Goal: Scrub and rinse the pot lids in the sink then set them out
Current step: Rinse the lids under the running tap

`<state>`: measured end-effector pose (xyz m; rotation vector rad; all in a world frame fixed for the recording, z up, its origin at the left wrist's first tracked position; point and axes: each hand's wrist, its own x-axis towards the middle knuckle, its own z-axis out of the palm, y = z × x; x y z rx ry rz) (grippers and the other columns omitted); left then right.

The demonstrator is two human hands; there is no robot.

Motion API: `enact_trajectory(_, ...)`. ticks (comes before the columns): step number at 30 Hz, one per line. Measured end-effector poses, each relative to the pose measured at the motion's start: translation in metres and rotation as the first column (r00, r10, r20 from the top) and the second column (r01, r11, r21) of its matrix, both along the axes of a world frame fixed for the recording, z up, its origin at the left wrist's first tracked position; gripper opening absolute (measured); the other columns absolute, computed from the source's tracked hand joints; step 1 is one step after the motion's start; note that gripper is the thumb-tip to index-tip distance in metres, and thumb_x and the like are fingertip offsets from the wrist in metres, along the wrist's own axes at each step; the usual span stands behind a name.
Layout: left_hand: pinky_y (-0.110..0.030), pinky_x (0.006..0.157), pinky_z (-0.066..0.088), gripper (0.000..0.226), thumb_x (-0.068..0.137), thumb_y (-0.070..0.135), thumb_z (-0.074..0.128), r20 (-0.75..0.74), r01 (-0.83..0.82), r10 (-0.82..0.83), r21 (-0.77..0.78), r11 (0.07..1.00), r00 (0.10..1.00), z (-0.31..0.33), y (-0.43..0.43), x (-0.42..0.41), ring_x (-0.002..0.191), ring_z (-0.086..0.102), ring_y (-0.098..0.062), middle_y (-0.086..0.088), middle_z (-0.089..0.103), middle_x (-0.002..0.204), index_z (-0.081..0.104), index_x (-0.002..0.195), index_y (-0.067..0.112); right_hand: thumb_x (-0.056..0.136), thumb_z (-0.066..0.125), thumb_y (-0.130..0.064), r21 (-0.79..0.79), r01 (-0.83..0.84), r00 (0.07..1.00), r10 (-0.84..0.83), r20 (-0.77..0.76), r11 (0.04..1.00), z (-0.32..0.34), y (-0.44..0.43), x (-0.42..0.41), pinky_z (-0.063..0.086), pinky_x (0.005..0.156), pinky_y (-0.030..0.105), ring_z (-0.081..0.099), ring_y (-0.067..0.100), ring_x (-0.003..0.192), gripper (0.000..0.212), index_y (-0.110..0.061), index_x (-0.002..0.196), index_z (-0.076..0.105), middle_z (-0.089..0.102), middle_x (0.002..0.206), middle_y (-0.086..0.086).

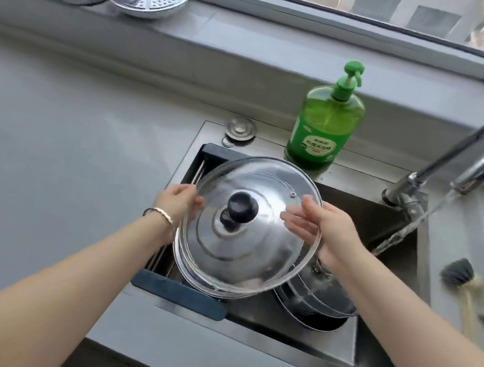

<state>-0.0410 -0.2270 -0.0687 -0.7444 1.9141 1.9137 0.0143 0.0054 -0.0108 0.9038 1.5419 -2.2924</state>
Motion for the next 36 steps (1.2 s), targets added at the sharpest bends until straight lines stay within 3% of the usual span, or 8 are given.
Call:
enact_trajectory(9,-0.024,0.075,0.040,0.049,0.088,0.016,0.054,0.078,0.287,-0.284,-0.461,0.840,0.956,-0.016,-0.014,0.004,0.080,0.052,-0.016,-0.007,0.054,0.120,0.039,0.135,0.012,0.094,0.050,-0.003,0.034,0.257,0.960,-0.259,0.104,0.966,-0.051,-0.069,-0.040,0.055,0.052,0.025,0.068,0.032,0.073,0.035,0.006,0.127,0.043,0.063,0.092,0.024)
enact_trajectory(12,-0.018,0.059,0.036,0.050,0.090,0.016,0.053,0.058,0.342,-0.350,-0.414,0.844,0.935,-0.013,-0.010,0.006,0.066,0.043,-0.005,0.000,0.052,0.104,0.036,0.137,0.013,0.095,0.047,-0.004,0.078,0.258,0.955,-0.267,0.131,0.963,-0.059,-0.081,-0.051,0.057,0.069,0.033,0.064,0.039,0.096,0.035,0.004,0.129,0.041,0.060,0.101,0.026)
enact_trajectory(15,-0.024,0.070,0.039,0.050,0.090,0.016,0.054,0.027,0.341,-0.367,-0.433,0.834,0.930,-0.010,-0.004,0.005,0.068,0.041,0.000,-0.009,0.045,0.124,0.036,0.137,0.013,0.096,0.044,-0.015,0.335,0.025,0.981,-0.087,0.173,0.942,-0.076,-0.088,-0.056,0.051,0.083,0.038,0.061,0.033,0.101,0.033,-0.001,0.126,0.045,0.060,0.111,0.019)
enact_trajectory(19,-0.033,0.086,0.045,0.046,0.089,0.014,0.054,0.029,0.320,-0.348,-0.471,0.822,0.937,-0.005,0.010,0.005,0.087,0.055,-0.019,-0.012,0.046,0.131,0.042,0.133,0.013,0.090,0.052,-0.033,0.704,-0.370,0.929,0.232,0.289,0.605,-0.073,-0.072,-0.058,0.044,0.087,0.032,0.056,0.030,0.096,0.025,-0.011,0.102,0.057,0.055,0.115,0.014)
enact_trajectory(23,-0.028,0.095,0.038,0.040,0.089,0.011,0.054,-0.001,0.341,-0.397,-0.509,0.790,0.918,0.002,0.035,0.012,0.117,0.050,-0.024,-0.010,0.049,0.131,0.048,0.129,0.013,0.090,0.052,-0.016,0.662,-0.426,0.902,0.348,0.256,0.616,-0.063,-0.034,-0.037,0.040,0.077,0.024,0.058,0.024,0.094,0.042,-0.004,0.130,0.049,0.063,0.114,0.014)
enact_trajectory(27,-0.022,0.087,0.035,0.035,0.089,0.010,0.053,-0.072,0.403,-0.535,-0.574,0.713,0.842,0.009,0.065,0.024,0.104,0.048,-0.013,-0.010,0.052,0.125,0.052,0.124,0.011,0.089,0.052,-0.011,0.765,-0.336,0.900,0.426,0.089,0.550,-0.055,0.008,0.027,0.041,0.085,0.018,0.057,0.010,0.095,0.026,-0.015,0.112,0.065,0.065,0.106,-0.002)
enact_trajectory(32,-0.031,0.097,0.041,0.030,0.088,0.012,0.052,-0.082,0.437,-0.612,-0.625,0.647,0.787,0.011,0.098,0.040,0.104,0.051,-0.015,-0.007,0.053,0.120,0.056,0.118,0.015,0.093,0.046,-0.022,0.827,-0.562,0.694,0.562,0.451,0.030,-0.104,0.066,0.093,0.044,0.087,0.029,0.055,0.018,0.106,0.026,-0.018,0.114,0.061,0.059,0.116,-0.001)
enact_trajectory(36,-0.023,0.091,0.039,0.025,0.090,0.013,0.051,-0.075,0.448,-0.634,-0.646,0.619,0.769,0.011,0.119,0.053,0.102,0.050,-0.011,-0.004,0.055,0.118,0.058,0.113,0.016,0.092,0.052,-0.032,0.677,-0.710,0.558,0.433,0.708,-0.192,-0.148,0.091,0.102,0.042,0.093,0.032,0.046,0.023,0.119,0.039,-0.013,0.125,0.046,0.048,0.126,0.005)
